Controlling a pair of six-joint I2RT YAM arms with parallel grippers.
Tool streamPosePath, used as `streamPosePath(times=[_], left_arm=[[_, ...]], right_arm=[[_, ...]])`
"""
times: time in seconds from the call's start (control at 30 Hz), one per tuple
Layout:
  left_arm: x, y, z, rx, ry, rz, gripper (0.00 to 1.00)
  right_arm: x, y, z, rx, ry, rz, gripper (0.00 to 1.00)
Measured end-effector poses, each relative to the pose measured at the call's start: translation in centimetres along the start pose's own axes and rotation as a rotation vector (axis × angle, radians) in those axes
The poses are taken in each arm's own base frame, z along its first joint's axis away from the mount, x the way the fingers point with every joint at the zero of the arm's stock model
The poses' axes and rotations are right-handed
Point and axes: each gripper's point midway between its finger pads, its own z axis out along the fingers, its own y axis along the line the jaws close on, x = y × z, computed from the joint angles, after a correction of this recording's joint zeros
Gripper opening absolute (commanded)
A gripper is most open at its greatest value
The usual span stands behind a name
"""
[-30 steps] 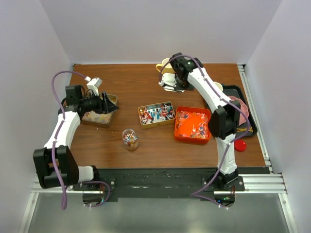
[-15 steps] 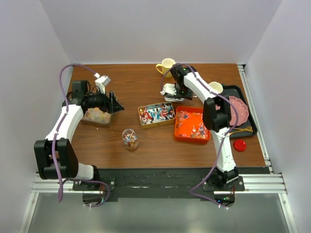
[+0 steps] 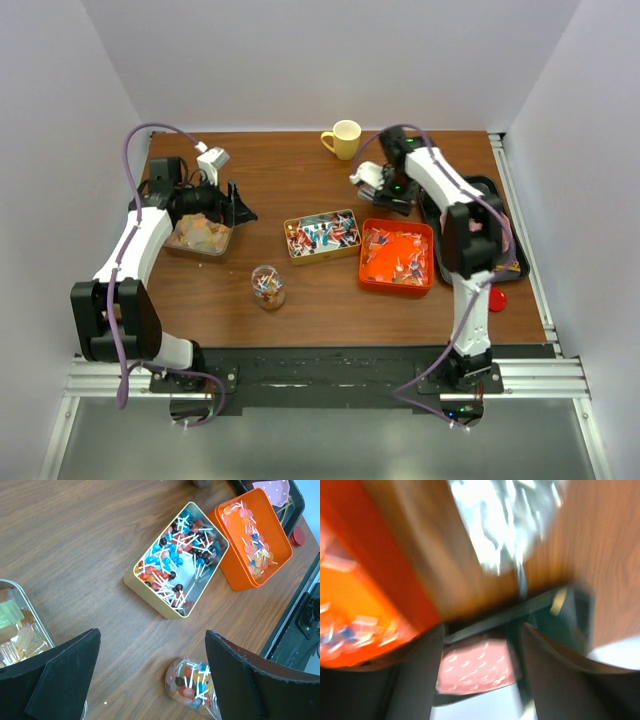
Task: Pack the candies
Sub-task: Pick up the bottle lid from the corner of the board.
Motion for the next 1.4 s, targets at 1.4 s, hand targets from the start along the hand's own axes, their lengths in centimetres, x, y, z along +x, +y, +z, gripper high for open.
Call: streamPosePath(times=[1.4], left_arm=[[-3.2, 2.6, 0.3, -0.134, 0.095, 0.011, 1.00]], right_arm=[[27.3, 20.2, 0.5, -0.213, -0.003, 0.904, 0.82]])
